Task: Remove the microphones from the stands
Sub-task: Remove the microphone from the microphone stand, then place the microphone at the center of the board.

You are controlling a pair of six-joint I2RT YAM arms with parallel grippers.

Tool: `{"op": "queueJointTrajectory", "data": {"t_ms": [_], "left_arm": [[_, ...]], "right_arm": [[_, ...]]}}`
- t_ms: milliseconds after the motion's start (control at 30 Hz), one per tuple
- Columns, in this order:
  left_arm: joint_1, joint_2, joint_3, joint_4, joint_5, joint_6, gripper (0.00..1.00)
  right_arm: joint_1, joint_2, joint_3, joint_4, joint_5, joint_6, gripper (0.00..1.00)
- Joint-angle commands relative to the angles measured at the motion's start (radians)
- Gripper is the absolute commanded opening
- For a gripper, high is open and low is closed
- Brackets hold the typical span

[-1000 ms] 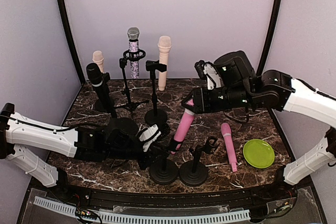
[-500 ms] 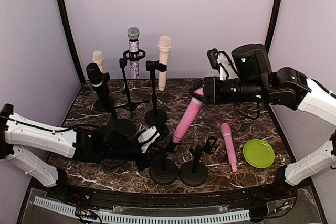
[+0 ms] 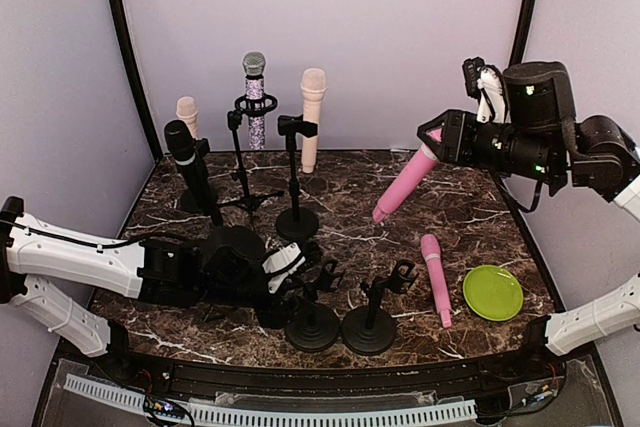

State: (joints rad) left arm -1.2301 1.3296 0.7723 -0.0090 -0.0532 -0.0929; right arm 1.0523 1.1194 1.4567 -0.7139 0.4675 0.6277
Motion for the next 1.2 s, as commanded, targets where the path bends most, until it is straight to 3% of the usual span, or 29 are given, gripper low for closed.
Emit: {"op": "queueJointTrajectory", "data": {"t_ms": [0, 200, 467, 767, 1167], "left_arm": [[-0.006, -0.016, 0.083, -0.052, -0.036, 0.010, 0.63], [-0.006, -0.032, 0.185, -0.096, -0.049, 0.029, 0.74], [0.012, -0.094, 0.258, -0.151, -0.121, -0.030, 0.81], [0.076, -0.119, 0.204, -0.182, -0.109, -0.171, 0.82], [0.078, -0.130, 0.150, -0.191, -0.113, -0.212, 0.82]], "right_arm": [[-0.032, 0.003, 0.053, -0.136, 0.158, -0.008, 0.28], [-0.136, -0.008, -0.046, -0.171, 0.030, -0.005, 0.29], [-0.158, 0.021, -0.169, -0.258, -0.087, 0.019, 0.30], [-0.158, 0.043, -0.256, -0.281, -0.248, 0.001, 0.31], [-0.172, 0.202, -0.272, -0.260, -0.290, -0.013, 0.32]]}}
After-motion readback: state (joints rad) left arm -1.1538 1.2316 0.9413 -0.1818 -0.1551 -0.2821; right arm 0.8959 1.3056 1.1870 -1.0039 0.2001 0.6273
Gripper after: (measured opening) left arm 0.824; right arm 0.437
